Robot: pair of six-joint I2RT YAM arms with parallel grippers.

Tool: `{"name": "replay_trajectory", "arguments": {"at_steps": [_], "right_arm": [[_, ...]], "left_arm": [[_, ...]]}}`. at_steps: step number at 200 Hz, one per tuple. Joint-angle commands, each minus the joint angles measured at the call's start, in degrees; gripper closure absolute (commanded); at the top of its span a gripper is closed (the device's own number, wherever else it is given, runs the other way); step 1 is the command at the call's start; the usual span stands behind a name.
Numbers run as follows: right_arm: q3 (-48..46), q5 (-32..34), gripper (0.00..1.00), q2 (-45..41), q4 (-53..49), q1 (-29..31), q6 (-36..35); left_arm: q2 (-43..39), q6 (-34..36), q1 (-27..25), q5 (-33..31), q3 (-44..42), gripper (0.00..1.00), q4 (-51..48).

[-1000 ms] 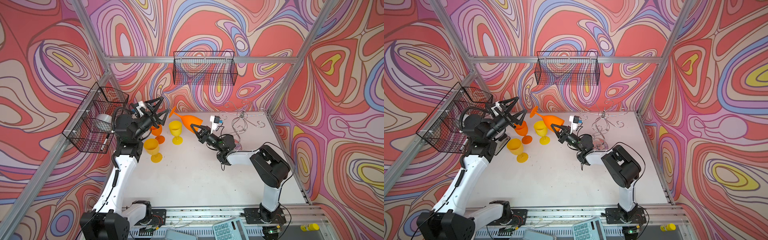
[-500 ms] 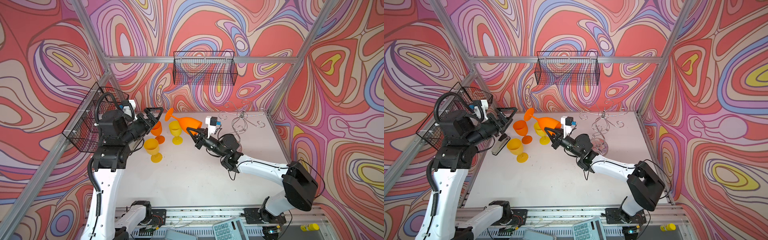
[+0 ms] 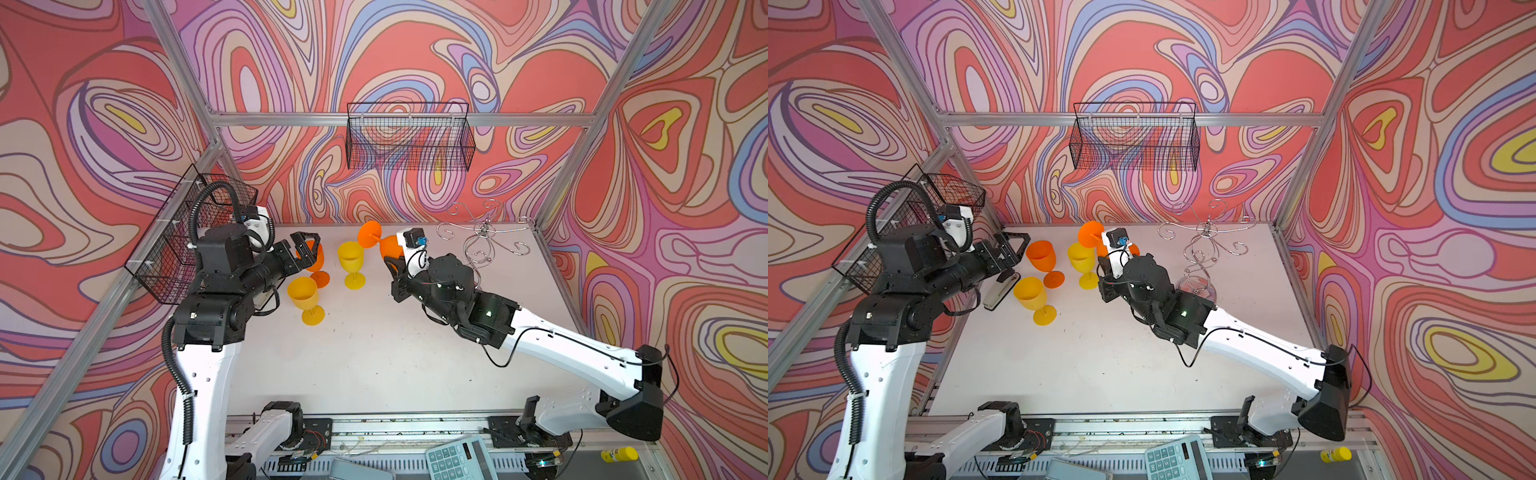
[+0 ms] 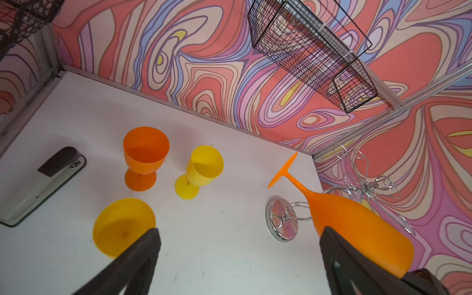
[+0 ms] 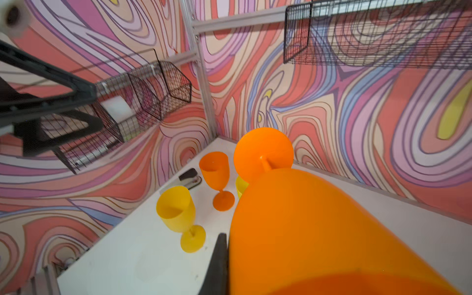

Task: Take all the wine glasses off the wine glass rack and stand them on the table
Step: 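Open the left gripper off the glass foot while the right gripper holds the bowl, then lower the orange glass with the right gripper while the left arm draws back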

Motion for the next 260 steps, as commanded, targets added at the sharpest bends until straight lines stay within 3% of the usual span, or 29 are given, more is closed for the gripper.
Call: {"name": "replay_trajectory", "arguments": {"at_steps": [1, 29, 55, 83, 130, 154, 180, 225, 260], "right_arm": [[5.2, 10.7, 1.0, -0.4, -19.0, 2.0, -1.5], [12.2, 13.5, 1.0, 2.1, -32.1, 3.8, 0.6], [17.2, 11.8, 1.0, 6.7, -40.5, 5.2, 1.8], [22.1, 7.6, 1.0, 13.3, -46.6, 5.9, 2.2], [24.8, -2.3, 1.0, 20.4, -46.2, 5.9, -0.2], [28.2, -7.4, 1.0, 25.7, -46.2, 5.9, -1.6], [32.8, -10.8, 1.0, 30.5, -47.1, 5.2, -2.5], [47.4, -12.7, 1.0, 41.8, -54.8, 3.9, -5.7], [57.2, -13.9, 1.0, 49.1, -60.4, 2.1, -7.7]], "left_arm": [[0.4, 6.9, -2.9, -7.4, -0.1, 0.0, -2.9], [1.4, 10.8, -9.5, -15.0, -1.2, 0.0, -1.9], [2.5, 14.0, -13.8, -17.7, -2.9, 0.0, -0.7], [3.1, 16.6, -15.3, -21.2, -4.2, 0.0, -0.6], [5.5, 20.8, -15.0, -34.9, -5.4, 0.0, 0.2], [6.9, 18.4, -11.4, -31.1, -5.7, 0.0, 1.9], [6.5, 13.4, -1.9, -21.9, -6.2, 0.0, 5.0], [6.5, 9.1, 4.7, -22.9, -6.3, 0.0, 8.7], [5.2, 3.0, 14.6, -15.5, -8.9, 0.0, 11.7]]}}
